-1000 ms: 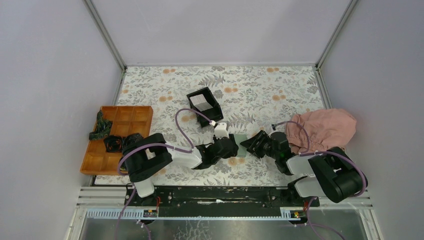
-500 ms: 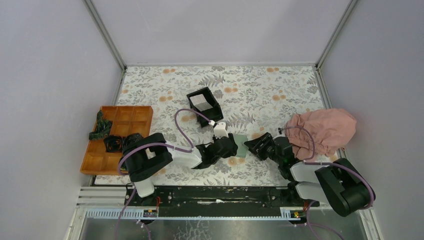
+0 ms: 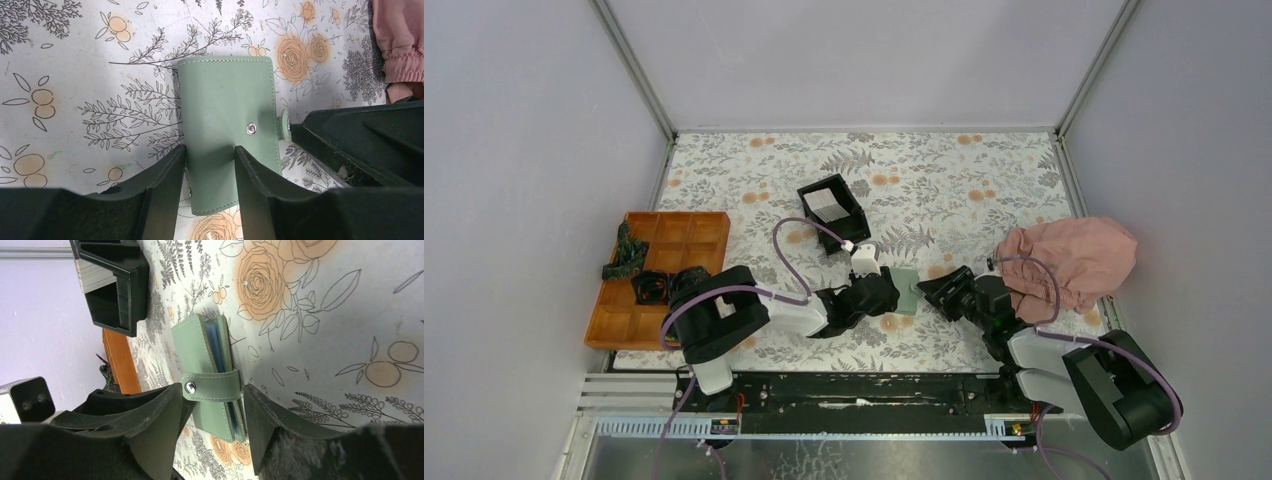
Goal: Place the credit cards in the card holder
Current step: Close the card holder at the center of the board.
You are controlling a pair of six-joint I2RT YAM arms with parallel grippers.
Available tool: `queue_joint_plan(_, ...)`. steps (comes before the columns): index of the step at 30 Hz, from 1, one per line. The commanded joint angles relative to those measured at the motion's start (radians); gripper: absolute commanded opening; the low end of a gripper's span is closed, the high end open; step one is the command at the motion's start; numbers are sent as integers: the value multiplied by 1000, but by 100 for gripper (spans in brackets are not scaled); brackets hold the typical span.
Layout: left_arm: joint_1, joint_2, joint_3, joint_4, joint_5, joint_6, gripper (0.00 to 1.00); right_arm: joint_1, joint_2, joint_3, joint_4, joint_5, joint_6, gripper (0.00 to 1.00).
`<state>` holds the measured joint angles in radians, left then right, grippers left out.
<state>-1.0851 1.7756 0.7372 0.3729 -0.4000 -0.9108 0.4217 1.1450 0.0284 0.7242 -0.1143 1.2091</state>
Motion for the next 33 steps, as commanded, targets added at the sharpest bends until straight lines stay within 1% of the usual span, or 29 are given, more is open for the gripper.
queue_joint_plan(1,9,67,-38,-133,39,0,49,-5,-12,4,-37,49,-1,56)
queue_joint_plan(13,15,77,-23,-132,50,7,48,-4,121,3,49,36,21,55)
queue_joint_plan(24,19,93,-13,-126,65,9,47,-3,186,4,106,25,32,50)
queue_joint_plan(30,19,86,-15,-127,66,9,47,0,239,0,166,9,45,48)
queue_joint_plan(33,19,84,-14,-130,64,10,46,5,250,3,166,9,42,48)
